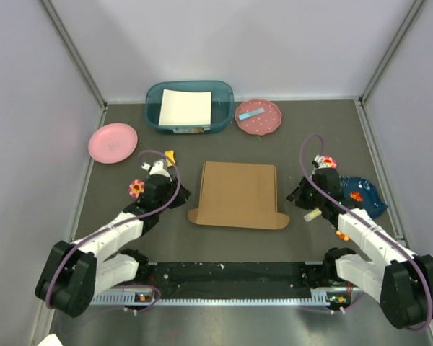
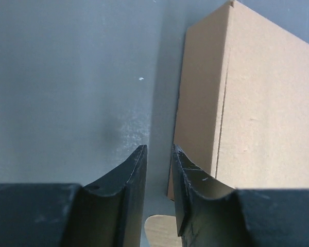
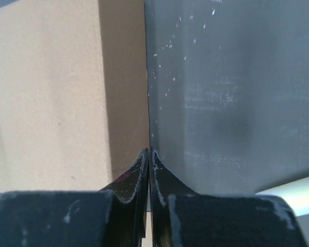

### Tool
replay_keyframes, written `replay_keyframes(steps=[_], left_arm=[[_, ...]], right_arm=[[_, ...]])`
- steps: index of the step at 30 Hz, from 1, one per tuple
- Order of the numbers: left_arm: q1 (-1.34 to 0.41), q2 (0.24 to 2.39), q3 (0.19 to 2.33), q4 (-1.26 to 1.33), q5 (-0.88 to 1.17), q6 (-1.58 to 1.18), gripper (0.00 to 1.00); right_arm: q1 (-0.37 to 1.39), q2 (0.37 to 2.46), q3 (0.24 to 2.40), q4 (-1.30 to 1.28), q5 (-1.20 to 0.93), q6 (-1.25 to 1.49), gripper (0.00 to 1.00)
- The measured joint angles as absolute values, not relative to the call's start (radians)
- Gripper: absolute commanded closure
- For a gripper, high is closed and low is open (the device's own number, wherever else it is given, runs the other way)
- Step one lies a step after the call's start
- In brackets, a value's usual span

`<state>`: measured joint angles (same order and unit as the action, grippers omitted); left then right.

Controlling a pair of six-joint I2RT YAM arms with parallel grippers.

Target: Fold the paper box

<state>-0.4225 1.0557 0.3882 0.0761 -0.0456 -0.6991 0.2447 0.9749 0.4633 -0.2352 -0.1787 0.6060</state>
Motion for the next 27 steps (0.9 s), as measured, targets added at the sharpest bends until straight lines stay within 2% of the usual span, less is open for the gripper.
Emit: replay_keyframes(steps=[7,15,27], left_arm=[[-0.420,1.152,0.388,0.158,0.080,-0.696,0.82],[-0.420,1.198,0.369,0.221,0.179,-0.697,0.84],[-0.414,1.153,0.315,0.278,0.240,-0.685,0.85]], right_arm=[[0.244,1.029,0.397,-0.126,-0.256,0.642,1.00],[0.244,1.077,0.360,-0.033,-0.359,0.664,1.00],[0.239,0.970,0.353,-0.028,-0.394,0.665,1.00]])
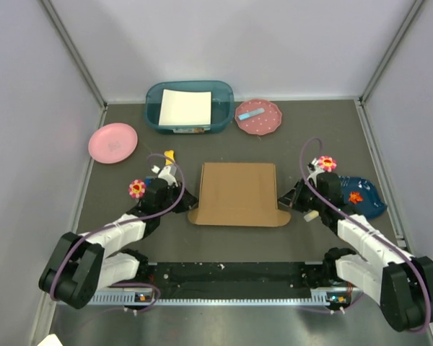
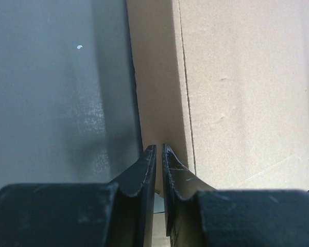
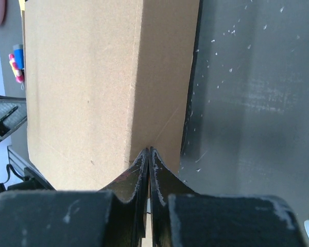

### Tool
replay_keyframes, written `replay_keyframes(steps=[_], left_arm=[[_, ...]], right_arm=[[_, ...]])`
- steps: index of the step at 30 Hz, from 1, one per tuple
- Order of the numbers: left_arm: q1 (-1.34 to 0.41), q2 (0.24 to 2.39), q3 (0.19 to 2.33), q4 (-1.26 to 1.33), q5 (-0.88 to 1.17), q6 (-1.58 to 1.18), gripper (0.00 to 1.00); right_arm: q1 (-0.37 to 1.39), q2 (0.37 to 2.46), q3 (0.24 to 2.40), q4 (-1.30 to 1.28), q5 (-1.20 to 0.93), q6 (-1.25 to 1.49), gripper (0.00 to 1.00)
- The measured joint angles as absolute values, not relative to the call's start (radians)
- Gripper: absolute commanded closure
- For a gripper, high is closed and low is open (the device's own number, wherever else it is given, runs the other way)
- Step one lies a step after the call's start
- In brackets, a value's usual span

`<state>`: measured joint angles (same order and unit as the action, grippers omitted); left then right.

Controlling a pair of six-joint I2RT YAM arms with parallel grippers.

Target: Fold the paper box

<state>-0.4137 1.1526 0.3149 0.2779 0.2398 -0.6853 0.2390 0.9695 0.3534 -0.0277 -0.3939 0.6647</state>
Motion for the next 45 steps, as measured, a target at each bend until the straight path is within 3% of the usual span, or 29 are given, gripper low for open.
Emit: replay_keyframes(steps=[20,45], left_arm=[[-0.406,0.878,0.309,0.212,0.329,-0.690,0.84],[-0.395,0.857,0.455,0.030,0.363,-0.717,0.83]], right_arm=[[0.230,0.759,0.416,-0.211,-0.396,0.666,1.00],[0.219,0.698,0.544,-0.342,-0.371,0.770,1.00]])
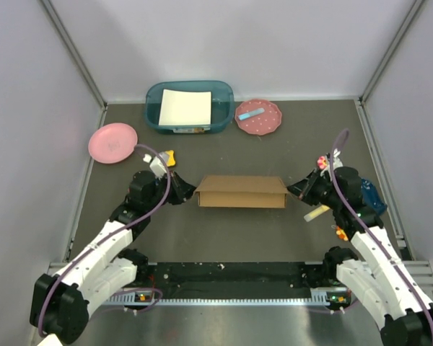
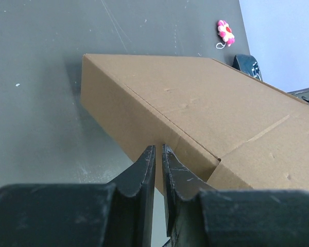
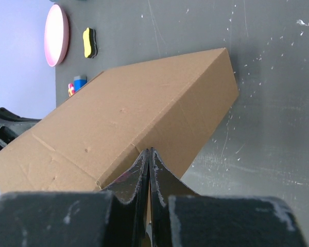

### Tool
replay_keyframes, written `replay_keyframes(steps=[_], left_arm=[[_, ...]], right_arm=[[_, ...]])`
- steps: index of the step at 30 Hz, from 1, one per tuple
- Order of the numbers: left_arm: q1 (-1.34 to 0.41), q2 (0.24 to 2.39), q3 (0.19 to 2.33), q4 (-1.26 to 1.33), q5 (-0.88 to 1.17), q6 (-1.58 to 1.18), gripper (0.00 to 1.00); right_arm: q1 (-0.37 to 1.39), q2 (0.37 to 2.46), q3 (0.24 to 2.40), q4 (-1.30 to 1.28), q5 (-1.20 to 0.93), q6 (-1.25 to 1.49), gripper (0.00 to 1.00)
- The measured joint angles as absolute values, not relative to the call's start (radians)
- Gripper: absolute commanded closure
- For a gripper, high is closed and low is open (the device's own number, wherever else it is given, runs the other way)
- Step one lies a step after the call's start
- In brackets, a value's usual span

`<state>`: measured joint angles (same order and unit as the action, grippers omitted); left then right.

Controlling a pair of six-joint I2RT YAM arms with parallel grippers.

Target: Fold the paper box

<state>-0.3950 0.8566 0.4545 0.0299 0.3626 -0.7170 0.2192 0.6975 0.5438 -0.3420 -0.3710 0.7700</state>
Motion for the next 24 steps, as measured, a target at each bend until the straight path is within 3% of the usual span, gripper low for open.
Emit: replay_keyframes(steps=[24], left_arm=[[-0.392,0.801,0.545,-0.091,0.357,-0.779,0.84]], right_arm=[[0.219,0.819,0.685,-0.558,-0.390,0.873,0.88]])
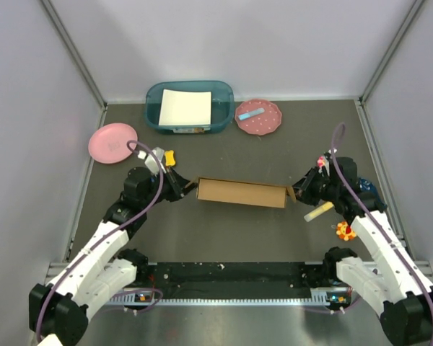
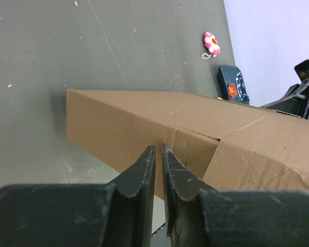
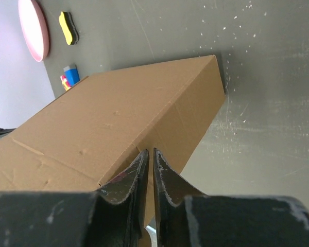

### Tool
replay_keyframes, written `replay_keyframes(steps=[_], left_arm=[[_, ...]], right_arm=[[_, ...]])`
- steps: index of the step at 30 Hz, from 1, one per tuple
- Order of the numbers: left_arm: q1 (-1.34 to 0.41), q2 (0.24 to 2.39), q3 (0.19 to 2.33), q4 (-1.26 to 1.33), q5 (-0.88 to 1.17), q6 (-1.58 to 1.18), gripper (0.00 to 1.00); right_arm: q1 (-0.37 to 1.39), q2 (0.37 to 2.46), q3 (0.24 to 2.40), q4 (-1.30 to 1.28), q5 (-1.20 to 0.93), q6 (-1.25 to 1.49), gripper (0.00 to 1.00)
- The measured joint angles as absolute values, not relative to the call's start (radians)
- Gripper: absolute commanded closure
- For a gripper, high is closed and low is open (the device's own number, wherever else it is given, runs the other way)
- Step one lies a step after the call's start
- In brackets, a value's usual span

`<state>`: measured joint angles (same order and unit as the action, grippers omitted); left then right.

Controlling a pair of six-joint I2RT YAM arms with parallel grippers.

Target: Fold the paper box

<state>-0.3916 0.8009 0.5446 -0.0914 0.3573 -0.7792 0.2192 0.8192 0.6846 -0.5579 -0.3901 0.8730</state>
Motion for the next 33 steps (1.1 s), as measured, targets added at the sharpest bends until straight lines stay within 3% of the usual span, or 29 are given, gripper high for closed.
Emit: replay_keyframes(steps=[11,18,26,33], left_arm=[[-0.386,0.877,0.544,-0.091,0.318,-0.783,0.83],[-0.385,0.921,0.550,-0.086,0.294,-0.772,0.77],[-0.391,0.930,0.614,-0.223,0.236,-0.716,0.52],[-0.406,0.932,0.643,-0.302,0.187,-0.693,0.44]], right_arm=[[0.215,0.984,0.763,-0.560,-0.392,0.838,0.83],[0.208,1.077,0.820,-0.547,-0.377,0.795,0.70],[0.204,1.094,0.836,-0.558,-0.365,0.749,0.64],[0.167,1.104,0.871,-0.596,-0.371,0.699,0.62]])
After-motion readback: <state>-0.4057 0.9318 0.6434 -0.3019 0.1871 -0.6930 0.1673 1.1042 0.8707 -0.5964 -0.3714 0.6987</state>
